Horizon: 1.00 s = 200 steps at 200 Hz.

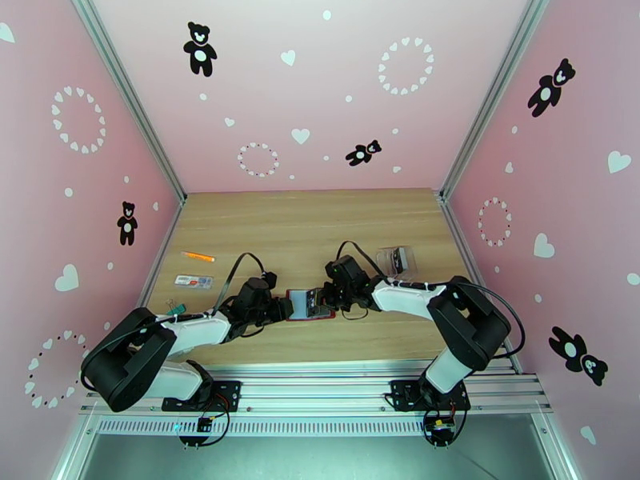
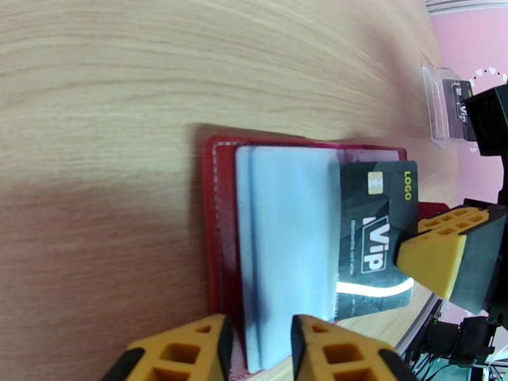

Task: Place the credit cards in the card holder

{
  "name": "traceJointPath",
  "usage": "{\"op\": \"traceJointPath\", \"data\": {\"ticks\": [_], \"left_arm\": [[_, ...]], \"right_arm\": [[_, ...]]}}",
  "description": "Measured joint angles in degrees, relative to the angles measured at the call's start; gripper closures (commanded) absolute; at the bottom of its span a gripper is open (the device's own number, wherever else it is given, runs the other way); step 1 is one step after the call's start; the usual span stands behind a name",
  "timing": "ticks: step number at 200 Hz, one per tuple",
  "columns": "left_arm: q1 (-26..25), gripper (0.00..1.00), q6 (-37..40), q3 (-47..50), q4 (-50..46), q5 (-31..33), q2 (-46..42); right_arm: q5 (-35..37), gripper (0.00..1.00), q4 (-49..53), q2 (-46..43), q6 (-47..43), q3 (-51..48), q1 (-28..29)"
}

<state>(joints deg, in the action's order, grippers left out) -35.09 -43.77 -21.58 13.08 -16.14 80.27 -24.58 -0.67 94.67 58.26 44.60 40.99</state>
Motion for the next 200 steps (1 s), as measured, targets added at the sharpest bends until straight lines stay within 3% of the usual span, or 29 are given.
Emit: {"op": "traceJointPath", "data": {"ticks": [37, 69, 91, 200], "left_arm": [[-0.04, 0.68, 0.02, 0.0, 0.0, 0.02, 0.0], [-0.04, 0.68, 0.0, 0.0, 0.02, 0.04, 0.0], [-0.26, 0.68, 0.02, 0.0, 0.66, 0.02, 0.35], [-0.35, 0.68, 0.02, 0.0, 2.14, -0.02, 1.29]], "right_arm": [[0.02, 1.0, -0.15, 0.42, -0.24, 0.0, 0.0], [0.39, 0.73, 0.63, 0.76, -0.81, 0.02, 0.09], [1.36, 0.66, 3.17, 1.03, -1.88, 0.11, 0.26], [3.3, 0.59, 10.4, 3.61, -4.9, 5.77, 1.07]]}}
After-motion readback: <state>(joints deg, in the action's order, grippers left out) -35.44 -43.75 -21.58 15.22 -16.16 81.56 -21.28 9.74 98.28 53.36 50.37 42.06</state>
